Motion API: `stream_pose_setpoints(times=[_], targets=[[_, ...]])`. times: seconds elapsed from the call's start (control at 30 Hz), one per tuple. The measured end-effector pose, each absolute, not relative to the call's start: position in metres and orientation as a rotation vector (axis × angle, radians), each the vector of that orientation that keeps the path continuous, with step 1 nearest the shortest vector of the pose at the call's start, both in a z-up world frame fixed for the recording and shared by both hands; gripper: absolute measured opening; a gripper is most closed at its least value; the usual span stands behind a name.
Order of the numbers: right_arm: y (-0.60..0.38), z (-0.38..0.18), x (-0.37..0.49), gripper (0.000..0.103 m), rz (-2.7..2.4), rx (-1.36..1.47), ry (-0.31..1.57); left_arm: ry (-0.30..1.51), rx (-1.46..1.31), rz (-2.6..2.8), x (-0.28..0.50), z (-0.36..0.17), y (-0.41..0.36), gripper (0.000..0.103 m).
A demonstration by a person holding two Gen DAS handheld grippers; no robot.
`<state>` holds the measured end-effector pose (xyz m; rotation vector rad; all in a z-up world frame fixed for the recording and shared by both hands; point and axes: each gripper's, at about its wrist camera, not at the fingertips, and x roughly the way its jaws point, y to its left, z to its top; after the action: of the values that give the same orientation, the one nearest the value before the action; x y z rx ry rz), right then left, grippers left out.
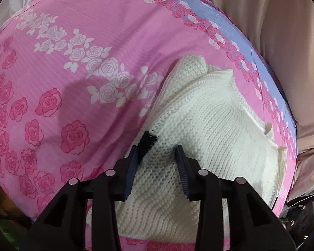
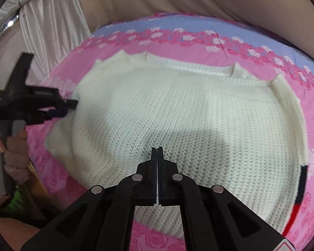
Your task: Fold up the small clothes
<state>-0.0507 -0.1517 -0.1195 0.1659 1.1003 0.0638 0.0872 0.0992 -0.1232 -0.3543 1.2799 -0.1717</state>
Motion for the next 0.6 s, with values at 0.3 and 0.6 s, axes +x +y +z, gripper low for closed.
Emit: stream_pose_setpoints(times=[0.3, 0.6], targets=[[-0.161, -0.142, -0.051, 0.000, 0.061, 0.178, 1.119, 1.222, -0.465, -0.344, 0.080, -0.084, 0.096, 0.007], [-0.176, -0.146, -0.055, 0.000, 0.100, 0.280, 1.105, 1.151, -0.351, -0.484, 0.060, -0.030, 0.019, 0.008]])
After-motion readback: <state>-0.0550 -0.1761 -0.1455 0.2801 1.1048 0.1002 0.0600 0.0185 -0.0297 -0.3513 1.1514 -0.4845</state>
